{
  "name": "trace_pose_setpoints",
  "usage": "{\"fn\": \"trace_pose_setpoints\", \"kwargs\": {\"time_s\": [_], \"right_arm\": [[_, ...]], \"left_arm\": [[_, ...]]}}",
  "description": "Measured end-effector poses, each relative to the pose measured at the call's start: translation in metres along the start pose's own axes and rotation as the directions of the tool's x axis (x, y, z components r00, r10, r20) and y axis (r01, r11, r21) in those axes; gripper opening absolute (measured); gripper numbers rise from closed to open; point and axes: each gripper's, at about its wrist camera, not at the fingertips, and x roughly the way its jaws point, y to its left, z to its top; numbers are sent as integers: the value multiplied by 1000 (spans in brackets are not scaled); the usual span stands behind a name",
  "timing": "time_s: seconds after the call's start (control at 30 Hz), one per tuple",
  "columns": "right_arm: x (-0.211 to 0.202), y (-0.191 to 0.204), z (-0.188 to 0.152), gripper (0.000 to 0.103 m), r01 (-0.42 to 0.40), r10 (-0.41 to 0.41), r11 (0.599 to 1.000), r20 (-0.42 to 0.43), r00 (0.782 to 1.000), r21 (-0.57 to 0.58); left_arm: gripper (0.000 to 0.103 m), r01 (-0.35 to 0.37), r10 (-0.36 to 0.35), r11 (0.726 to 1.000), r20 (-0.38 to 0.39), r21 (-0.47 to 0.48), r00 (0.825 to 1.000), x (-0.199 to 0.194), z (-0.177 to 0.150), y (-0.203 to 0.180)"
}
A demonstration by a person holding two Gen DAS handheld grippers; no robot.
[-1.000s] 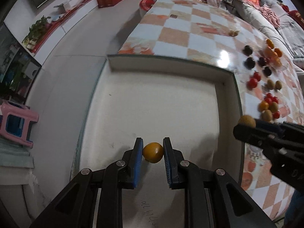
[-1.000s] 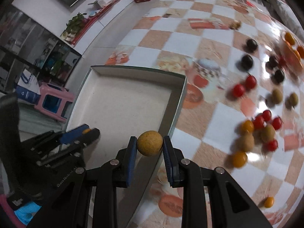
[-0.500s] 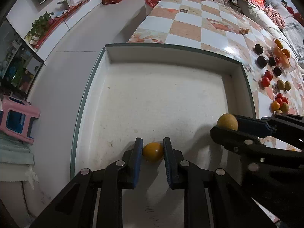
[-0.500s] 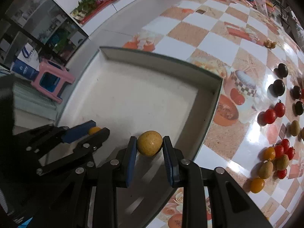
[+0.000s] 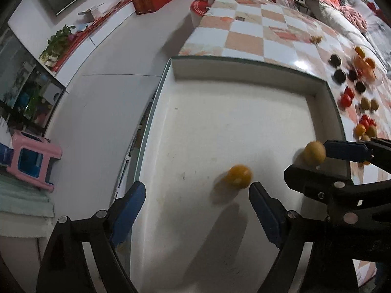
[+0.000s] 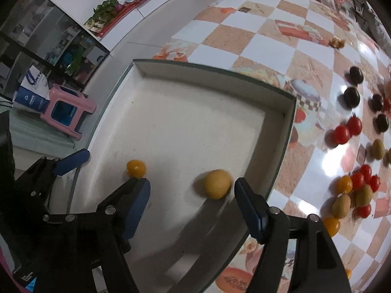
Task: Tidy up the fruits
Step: 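Open both grippers to drop the fruits into the white tray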
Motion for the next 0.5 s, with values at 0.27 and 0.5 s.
{"fn": "trace_pose_setpoints", "kwargs": {"time_s": [0.27, 0.5], "right_arm": [[-29, -2, -1, 81, -33, 31, 999, 82, 996, 27], [-76, -44, -18, 87, 20, -40, 992, 163, 986, 127]], "left_arm": [[88, 11, -11, 1000, 3, 25, 1000, -13, -1, -11], [88, 47, -50, 995, 28, 91, 998, -36, 7, -45]]}}
